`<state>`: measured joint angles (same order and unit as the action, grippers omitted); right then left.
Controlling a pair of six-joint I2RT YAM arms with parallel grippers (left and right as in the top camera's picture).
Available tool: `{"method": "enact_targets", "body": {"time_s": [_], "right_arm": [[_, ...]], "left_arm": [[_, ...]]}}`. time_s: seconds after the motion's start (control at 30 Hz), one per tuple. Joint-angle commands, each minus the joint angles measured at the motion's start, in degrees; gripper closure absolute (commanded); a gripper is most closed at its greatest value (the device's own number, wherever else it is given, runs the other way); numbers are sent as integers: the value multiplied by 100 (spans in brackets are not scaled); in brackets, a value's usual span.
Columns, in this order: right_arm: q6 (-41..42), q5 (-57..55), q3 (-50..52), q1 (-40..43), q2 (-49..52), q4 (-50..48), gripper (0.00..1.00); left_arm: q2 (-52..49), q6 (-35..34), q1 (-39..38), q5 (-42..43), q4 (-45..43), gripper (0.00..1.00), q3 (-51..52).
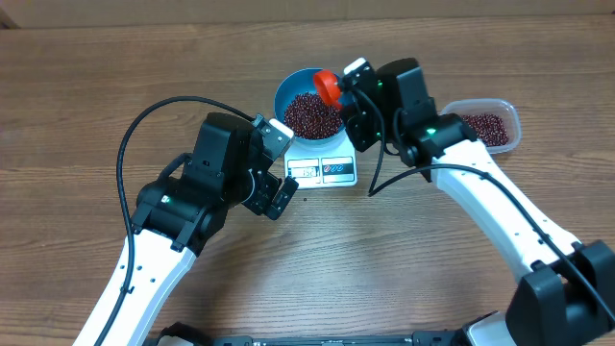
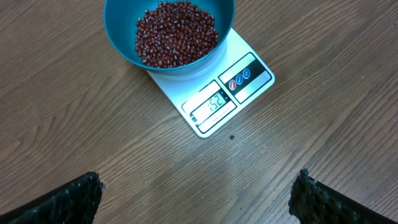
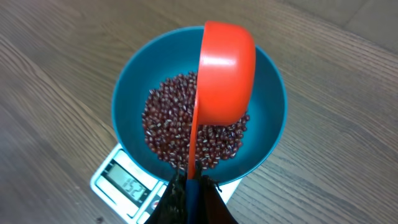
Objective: Scoop item into bowl and weigh 150g on scale
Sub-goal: 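Carry scoop with right gripper over the blue bowl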
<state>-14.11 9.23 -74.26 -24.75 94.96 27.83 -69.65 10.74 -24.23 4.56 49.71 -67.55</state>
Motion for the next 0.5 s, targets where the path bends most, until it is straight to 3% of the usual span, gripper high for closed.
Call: {"method": "enact_targets", "body": {"time_s": [0.0,0.47], "right_arm": [[-435,-603,-179,-223,138,-83,96],[-894,-2046,-179,-710,748,-457,96]], "left_arm": [[55,85,31,101,-22,0,-131],[55,85,31,101,-24,0,-131]]}}
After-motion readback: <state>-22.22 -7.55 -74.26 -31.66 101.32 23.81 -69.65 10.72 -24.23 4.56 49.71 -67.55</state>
